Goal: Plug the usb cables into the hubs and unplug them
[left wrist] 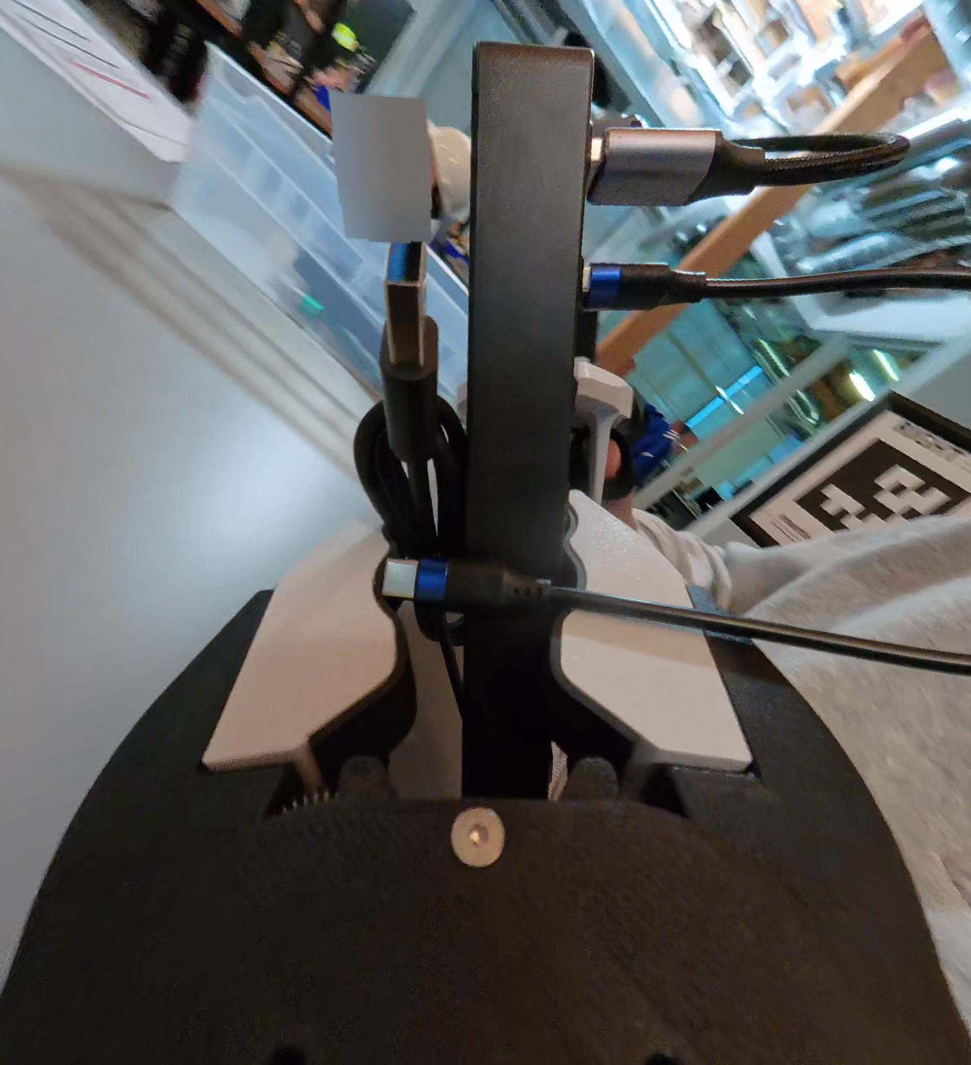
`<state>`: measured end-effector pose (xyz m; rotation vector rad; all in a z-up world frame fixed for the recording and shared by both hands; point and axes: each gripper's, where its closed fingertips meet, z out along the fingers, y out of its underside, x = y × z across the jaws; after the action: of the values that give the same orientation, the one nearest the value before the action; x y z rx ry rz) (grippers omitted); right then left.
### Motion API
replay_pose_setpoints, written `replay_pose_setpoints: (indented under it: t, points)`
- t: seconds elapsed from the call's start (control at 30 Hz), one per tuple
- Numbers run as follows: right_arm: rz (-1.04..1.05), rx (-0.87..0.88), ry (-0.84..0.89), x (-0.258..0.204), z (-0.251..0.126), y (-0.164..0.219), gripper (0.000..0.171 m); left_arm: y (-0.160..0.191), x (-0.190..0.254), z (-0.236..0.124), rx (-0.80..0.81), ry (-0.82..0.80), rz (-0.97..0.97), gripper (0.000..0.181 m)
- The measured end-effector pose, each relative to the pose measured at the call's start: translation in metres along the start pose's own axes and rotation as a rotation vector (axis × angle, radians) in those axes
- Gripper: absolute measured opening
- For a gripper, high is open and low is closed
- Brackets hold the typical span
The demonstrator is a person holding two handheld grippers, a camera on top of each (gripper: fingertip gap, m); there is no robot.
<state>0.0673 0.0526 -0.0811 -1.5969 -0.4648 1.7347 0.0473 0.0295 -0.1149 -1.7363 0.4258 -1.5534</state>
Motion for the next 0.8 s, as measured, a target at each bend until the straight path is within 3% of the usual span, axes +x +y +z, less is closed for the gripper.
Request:
replay_pose_setpoints:
  t: [0.17, 0.33, 0.43, 0.67, 0.8]
  points:
    - [-0.254, -0.013, 0.189, 0.010, -0.007, -0.008, 0.030, -0.002, -0.027, -0.012, -0.015, -0.151, -0.036, 0.052]
    - [-0.785, -0.146, 0.318, -0.006, 0.004, 0.006, 0.029, 0.015, -0.026, -0.003, -0.088, -0.142, -0.068, 0.053]
    - [-0.985, -0.142, 0.366, -0.013, 0.007, 0.006, 0.031, 0.024, -0.018, 0.005, -0.131, -0.112, -0.058, 0.053]
    - [-1.221, -0.174, 0.390, -0.019, 0.010, 0.013, 0.023, 0.044, 0.003, 0.020, -0.221, -0.045, -0.049, 0.053]
    - [-1.291, -0.203, 0.432, -0.016, 0.010, 0.015, 0.008, 0.054, 0.004, 0.023, -0.275, -0.051, -0.067, 0.052]
